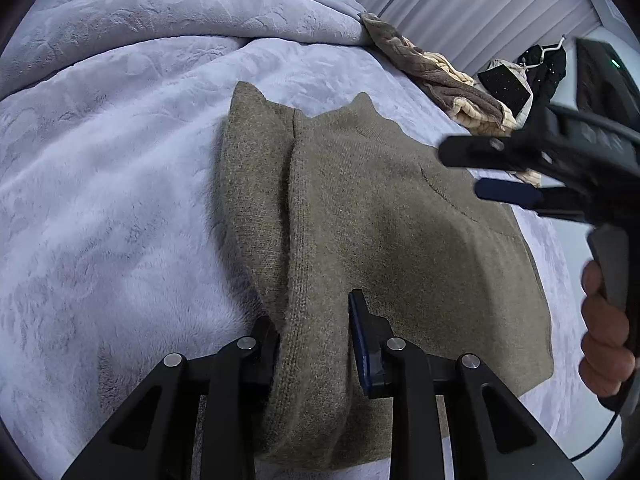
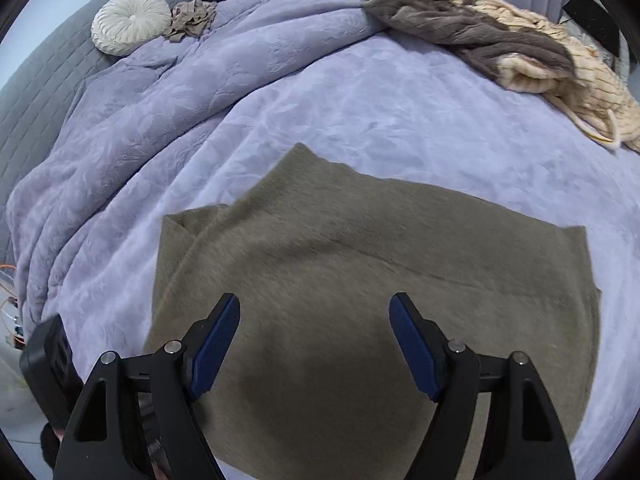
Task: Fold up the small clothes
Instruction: 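Grasp the sweater side edge with the left gripper while the right gripper grasps beside it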
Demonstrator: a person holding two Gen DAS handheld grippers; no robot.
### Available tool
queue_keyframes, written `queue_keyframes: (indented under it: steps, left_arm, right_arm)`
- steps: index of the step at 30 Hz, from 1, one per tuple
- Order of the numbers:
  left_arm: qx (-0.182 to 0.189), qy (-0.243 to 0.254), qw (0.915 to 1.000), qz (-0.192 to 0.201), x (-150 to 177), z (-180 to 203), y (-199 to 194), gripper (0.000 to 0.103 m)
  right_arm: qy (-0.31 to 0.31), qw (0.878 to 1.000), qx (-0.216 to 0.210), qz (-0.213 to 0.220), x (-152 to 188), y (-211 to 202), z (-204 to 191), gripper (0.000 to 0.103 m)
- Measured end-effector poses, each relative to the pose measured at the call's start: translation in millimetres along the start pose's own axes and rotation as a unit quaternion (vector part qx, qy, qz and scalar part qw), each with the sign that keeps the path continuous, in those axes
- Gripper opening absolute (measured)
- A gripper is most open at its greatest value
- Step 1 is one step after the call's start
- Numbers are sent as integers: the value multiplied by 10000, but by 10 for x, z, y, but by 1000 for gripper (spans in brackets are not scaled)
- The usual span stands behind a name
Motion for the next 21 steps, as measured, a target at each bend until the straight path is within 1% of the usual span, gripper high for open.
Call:
queue_keyframes:
  steps: [2, 6, 8, 12, 15, 17, 19, 21]
  left_arm:
    - [57, -37, 10000, 21, 14, -30, 1, 29]
    - [131, -31, 9999, 85, 31, -47, -1, 29]
    - [146, -19, 9998, 96, 42, -50, 0, 29]
    - [122, 35, 9998, 122, 54, -38, 1, 28]
    - [62, 123, 9998, 155, 73, -4, -1, 28]
    - [23, 196, 9997, 175, 86, 27, -7, 28]
    - [25, 189, 9997, 166, 93, 26, -5, 28]
    - [42, 158, 9997, 158, 93, 22, -3, 29]
  right_arm:
    - [43, 9998, 40, -191, -121, 272, -160, 80]
    - [332, 9977, -295, -505, -247, 664, -442, 80]
    - [394, 9967, -330, -633, -269, 811, -565, 80]
    - [367, 9951, -433, -808, -252, 974, -793, 80]
    - [271, 9945, -617, -802, -250, 976, -959, 82]
    - [30, 9951, -470, -867, -237, 1027, -1067, 83]
    - [-355, 9941, -112, -1021, -209, 1129, -1163, 83]
    - [-816, 9891, 312, -1188, -161, 1227, -1241, 83]
Point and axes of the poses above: each gripper's, at about its wrist camera, not at the fingertips, and y roughly the way its jaws point, z to its right, x to its underside, the point moved 2 cm from there along y, roughly the way its jaws point, and after that the axes turned 14 degrees about z, right-handed, at the moved point
